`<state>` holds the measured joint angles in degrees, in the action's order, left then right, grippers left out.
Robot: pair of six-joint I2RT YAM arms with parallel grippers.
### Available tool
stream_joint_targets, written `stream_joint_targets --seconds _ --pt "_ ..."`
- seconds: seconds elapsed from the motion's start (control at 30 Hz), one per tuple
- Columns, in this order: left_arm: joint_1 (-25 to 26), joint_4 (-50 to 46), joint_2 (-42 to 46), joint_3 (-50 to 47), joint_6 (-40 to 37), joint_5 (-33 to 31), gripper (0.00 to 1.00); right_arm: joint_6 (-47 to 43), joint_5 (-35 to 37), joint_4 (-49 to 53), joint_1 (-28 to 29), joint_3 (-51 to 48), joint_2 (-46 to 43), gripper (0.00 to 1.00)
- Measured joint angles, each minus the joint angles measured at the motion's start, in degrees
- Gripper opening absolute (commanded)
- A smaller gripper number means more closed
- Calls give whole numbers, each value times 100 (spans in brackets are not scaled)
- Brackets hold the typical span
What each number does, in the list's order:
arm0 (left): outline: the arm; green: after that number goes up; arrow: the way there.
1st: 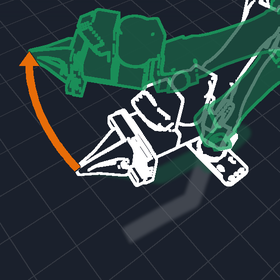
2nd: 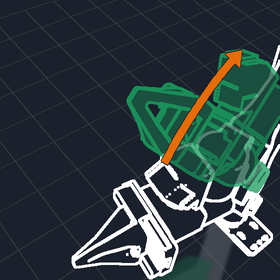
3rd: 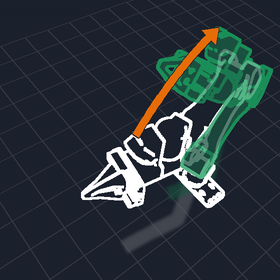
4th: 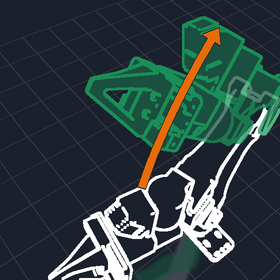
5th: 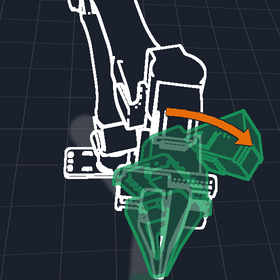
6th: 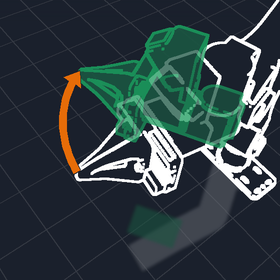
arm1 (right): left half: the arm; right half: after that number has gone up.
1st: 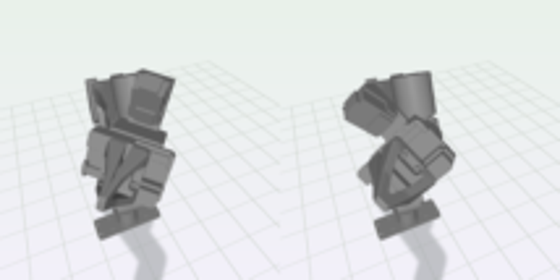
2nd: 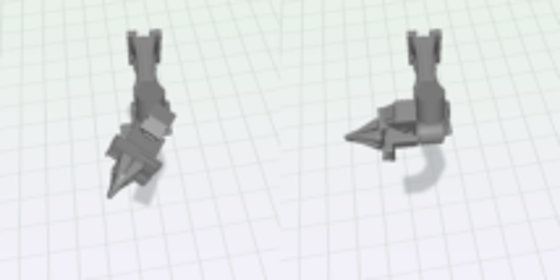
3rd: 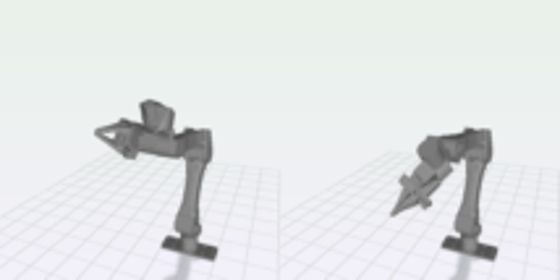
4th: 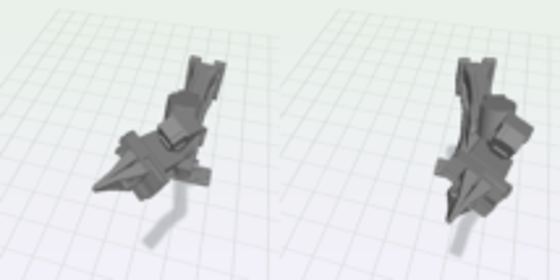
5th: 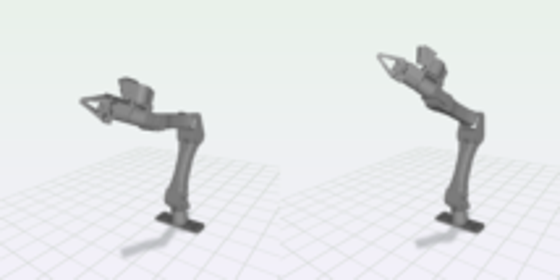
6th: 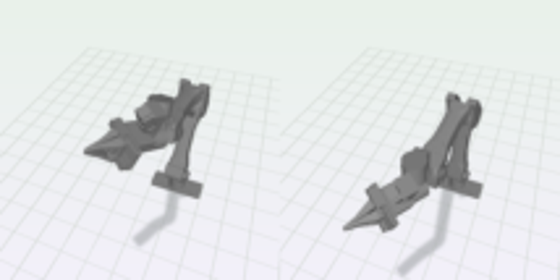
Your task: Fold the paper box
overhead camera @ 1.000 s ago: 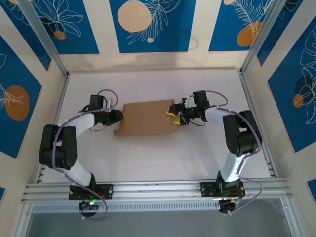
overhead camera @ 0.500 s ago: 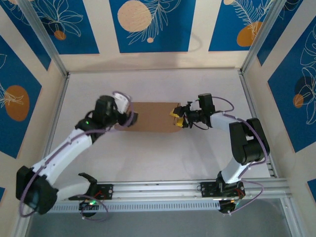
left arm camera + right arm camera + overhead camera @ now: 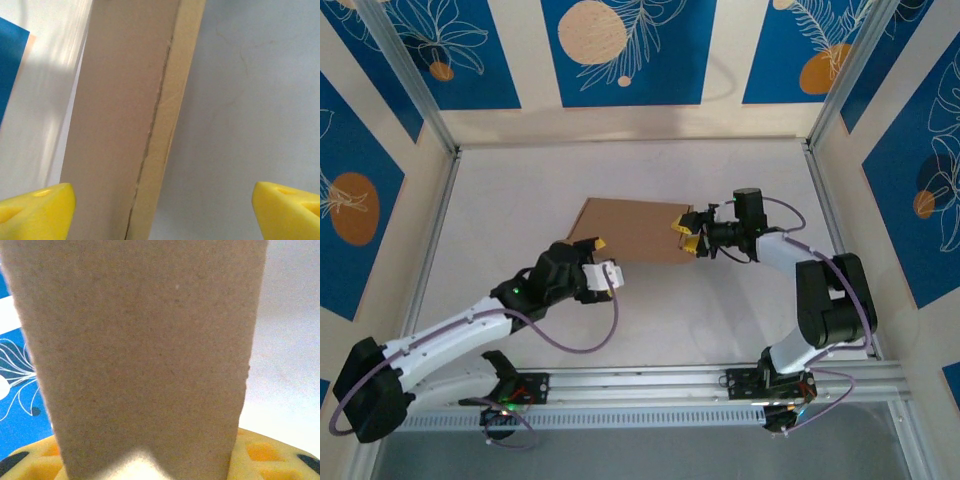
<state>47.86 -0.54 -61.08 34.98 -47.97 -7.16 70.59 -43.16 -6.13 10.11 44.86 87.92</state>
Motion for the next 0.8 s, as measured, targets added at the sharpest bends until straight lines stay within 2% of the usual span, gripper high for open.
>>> stream_joint_targets --seconds 0.17,0.37,0.53,0.7,0.8 --pt "350 1311 -695 -219 -933 -892 82 212 -111 -153 0 -146 -149 35" --pt "520 2826 -1408 -345 -1827 -1768 60 435 -195 -262 0 -236 -297 35" --pt "581 3329 -1517 -345 -2267 -2061 49 540 -188 -400 -31 -236 -479 36" --pt "625 3392 -1471 -345 -2415 -2155 45 542 -186 -457 -37 -236 -575 56" --pt "645 3121 -1263 -323 -2389 -2142 44 575 -216 -382 -37 -240 -643 74"
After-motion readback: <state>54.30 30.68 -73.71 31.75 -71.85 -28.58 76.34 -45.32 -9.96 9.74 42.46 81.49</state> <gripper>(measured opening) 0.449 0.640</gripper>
